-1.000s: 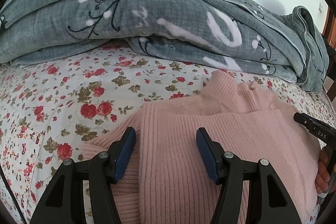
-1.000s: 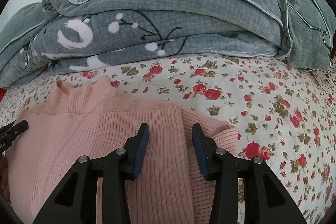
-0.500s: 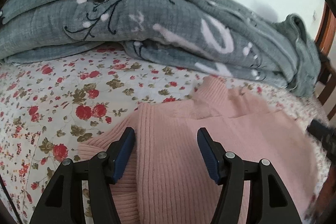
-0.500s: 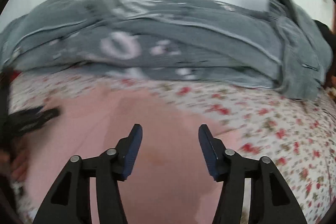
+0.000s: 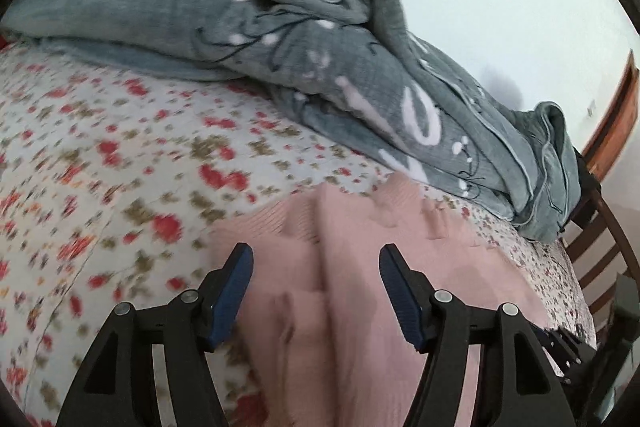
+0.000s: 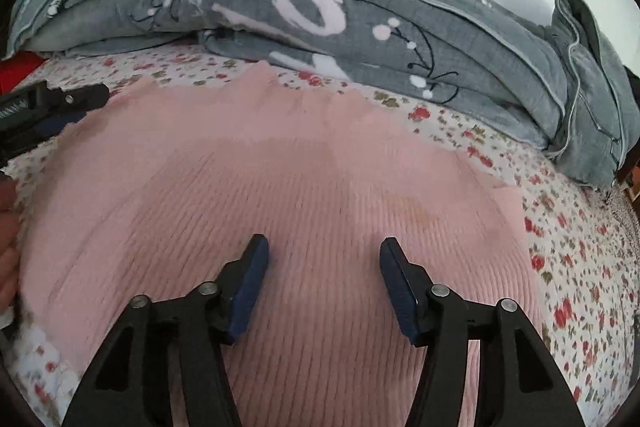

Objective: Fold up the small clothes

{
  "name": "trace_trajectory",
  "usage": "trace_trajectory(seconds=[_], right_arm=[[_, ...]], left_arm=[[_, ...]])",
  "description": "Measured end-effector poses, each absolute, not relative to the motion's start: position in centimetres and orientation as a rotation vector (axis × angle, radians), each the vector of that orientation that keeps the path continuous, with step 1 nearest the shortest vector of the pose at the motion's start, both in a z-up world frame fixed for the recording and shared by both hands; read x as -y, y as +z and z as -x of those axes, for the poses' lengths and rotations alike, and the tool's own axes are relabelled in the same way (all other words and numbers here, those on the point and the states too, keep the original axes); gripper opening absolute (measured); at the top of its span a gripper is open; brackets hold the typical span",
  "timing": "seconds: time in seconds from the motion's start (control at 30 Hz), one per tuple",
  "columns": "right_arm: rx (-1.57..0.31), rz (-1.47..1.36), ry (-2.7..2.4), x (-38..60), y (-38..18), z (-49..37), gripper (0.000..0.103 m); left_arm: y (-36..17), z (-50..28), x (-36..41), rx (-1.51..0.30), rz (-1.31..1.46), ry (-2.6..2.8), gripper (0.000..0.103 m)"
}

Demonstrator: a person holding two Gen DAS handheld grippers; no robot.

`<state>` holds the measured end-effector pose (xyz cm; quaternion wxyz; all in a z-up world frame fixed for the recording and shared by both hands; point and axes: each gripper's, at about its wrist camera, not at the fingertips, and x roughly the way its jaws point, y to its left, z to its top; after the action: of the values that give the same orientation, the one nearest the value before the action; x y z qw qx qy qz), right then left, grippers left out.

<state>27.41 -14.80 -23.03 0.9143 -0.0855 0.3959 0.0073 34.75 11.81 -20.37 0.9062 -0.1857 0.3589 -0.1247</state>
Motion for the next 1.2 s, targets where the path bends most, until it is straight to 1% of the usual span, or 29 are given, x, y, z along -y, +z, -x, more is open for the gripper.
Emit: trace_trajectory(seconds=[0.03,0.17,0.23,0.47,0.6,0.77,0.87,0.93,1.0,1.13,1.2], right_arm=[[-0.817,0.157,0.031,15.0,-22.9,-26.8,0.053],[-0.827,0.156,0.043,14.7,-23.3,-24.2,0.053],[-0.847,0.144,0.059,14.8,-23.9,-23.0,0.053],[-0.792,0.117,0.075,15.5,-24.6,-20.8,0.053],[-0.765,0.121,0.067,15.4,-24.8,-20.6,0.053],[-0.759,0.112,0.074,15.6,-24.7,-20.6,0.053],[-0.757,0.105,0.079,15.8,-24.7,-20.5,0.053],[-0.755,0.102,0.081,15.9,-24.7,-20.5,0.053],[-0.754,0.098,0.083,15.9,-24.7,-20.4,0.053],[-0.754,0.052,0.113,16.8,-24.3,-20.2,0.053],[-0.758,0.010,0.120,17.9,-23.6,-19.9,0.050]], left_arm=[[-20.6,-34.5,-12.4,-0.753,0.396,-0.242,0.063],[-21.8,-33.3,-14.0,-0.816,0.462,-0.237,0.063],[-22.0,-31.9,-14.7,-0.812,0.493,-0.261,0.063],[-22.1,-28.9,-14.0,-0.842,0.422,-0.309,0.066],[-21.5,-30.1,-12.5,-0.905,0.361,-0.290,0.068],[-21.8,-32.7,-11.5,-0.962,0.458,-0.290,0.067],[-21.8,-33.2,-10.5,-0.993,0.447,-0.254,0.058],[-21.4,-33.0,-10.0,-1.009,0.427,-0.229,0.037],[-20.8,-33.0,-9.9,-1.019,0.426,-0.220,0.026],[-18.2,-33.2,-9.4,-1.032,0.422,-0.199,0.023],[-16.6,-33.3,-8.6,-1.030,0.397,-0.194,0.023]])
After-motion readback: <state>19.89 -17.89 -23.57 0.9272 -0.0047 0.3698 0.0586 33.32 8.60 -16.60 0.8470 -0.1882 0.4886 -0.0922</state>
